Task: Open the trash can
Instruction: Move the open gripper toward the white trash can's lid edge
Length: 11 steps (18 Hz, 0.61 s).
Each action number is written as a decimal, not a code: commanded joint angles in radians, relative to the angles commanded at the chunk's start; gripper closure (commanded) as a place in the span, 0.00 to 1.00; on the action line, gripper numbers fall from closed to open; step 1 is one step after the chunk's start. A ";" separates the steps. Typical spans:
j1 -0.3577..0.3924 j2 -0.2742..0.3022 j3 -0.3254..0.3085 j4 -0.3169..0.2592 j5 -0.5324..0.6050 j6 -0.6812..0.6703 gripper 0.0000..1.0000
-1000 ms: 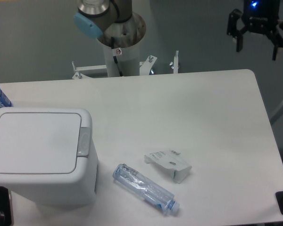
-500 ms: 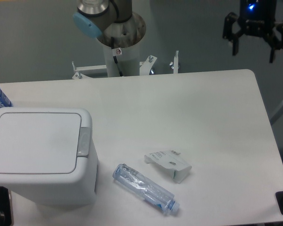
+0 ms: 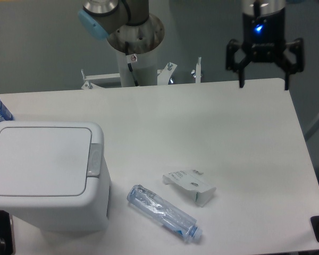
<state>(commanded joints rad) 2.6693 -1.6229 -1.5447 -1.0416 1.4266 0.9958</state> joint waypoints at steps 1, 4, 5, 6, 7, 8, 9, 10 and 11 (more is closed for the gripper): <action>-0.011 0.000 0.000 0.000 0.000 -0.026 0.00; -0.049 -0.003 0.000 0.000 0.000 -0.100 0.00; -0.061 -0.006 0.000 0.000 0.000 -0.120 0.00; -0.072 -0.009 0.000 0.000 0.000 -0.140 0.00; -0.086 -0.011 0.000 0.000 0.000 -0.166 0.00; -0.101 -0.014 0.000 0.000 -0.002 -0.196 0.00; -0.117 -0.018 0.000 0.000 0.000 -0.238 0.00; -0.133 -0.021 0.000 0.000 -0.002 -0.285 0.00; -0.155 -0.025 -0.002 0.000 -0.002 -0.339 0.00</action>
<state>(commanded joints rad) 2.5144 -1.6475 -1.5462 -1.0416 1.4251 0.6571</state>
